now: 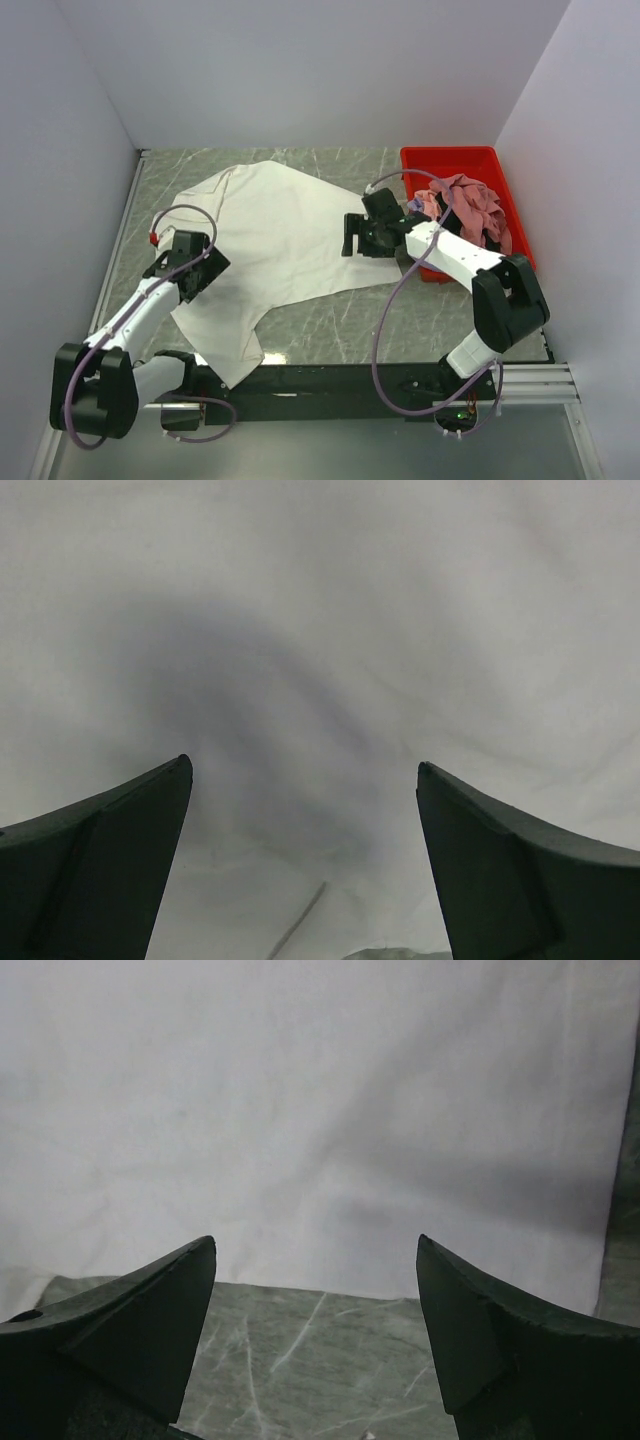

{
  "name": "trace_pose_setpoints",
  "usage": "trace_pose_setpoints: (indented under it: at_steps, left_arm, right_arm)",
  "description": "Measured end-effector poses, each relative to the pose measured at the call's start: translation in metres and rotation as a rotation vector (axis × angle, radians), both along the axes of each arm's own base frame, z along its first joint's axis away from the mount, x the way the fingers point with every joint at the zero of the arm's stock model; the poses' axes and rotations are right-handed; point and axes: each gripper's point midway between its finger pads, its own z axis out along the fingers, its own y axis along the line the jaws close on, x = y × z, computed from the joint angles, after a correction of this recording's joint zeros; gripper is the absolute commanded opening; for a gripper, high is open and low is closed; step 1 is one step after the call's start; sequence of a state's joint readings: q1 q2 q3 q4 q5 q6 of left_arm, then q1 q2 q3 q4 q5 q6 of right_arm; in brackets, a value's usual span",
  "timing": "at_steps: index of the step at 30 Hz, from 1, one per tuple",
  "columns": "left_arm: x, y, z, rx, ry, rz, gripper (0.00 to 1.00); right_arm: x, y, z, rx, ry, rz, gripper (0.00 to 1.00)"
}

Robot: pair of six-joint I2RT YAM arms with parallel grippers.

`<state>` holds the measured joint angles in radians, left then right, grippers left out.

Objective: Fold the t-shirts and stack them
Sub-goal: Flatten the tshirt out

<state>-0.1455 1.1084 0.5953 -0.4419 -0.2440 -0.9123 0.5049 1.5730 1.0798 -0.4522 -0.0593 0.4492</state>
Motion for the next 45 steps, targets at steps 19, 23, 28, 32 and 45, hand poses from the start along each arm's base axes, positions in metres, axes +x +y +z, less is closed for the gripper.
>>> trace_pose_setpoints:
  at_steps: [19,23,28,32,45]
  left_arm:
    - [0.078,0.002,-0.034,0.053,0.087,0.049,0.99]
    - [0.111,0.007,-0.033,0.088,0.088,0.052,0.99]
    - [0.161,0.004,-0.030,0.108,0.068,-0.007,0.99]
    - [0.186,-0.004,-0.022,0.096,0.039,-0.064,1.00]
    - [0.063,-0.009,0.032,-0.056,-0.154,-0.041,0.99]
  right_arm:
    - [0.002,-0.008,-0.064,-0.005,0.121,-0.080,0.89]
    - [0.026,-0.017,-0.063,0.041,0.110,-0.139,0.89]
    - [0.043,-0.022,-0.059,0.066,0.105,-0.163,0.88]
    - [0.043,-0.021,-0.055,0.027,0.103,-0.129,0.89]
    - [0.011,0.151,0.026,0.153,-0.070,0.293,0.89]
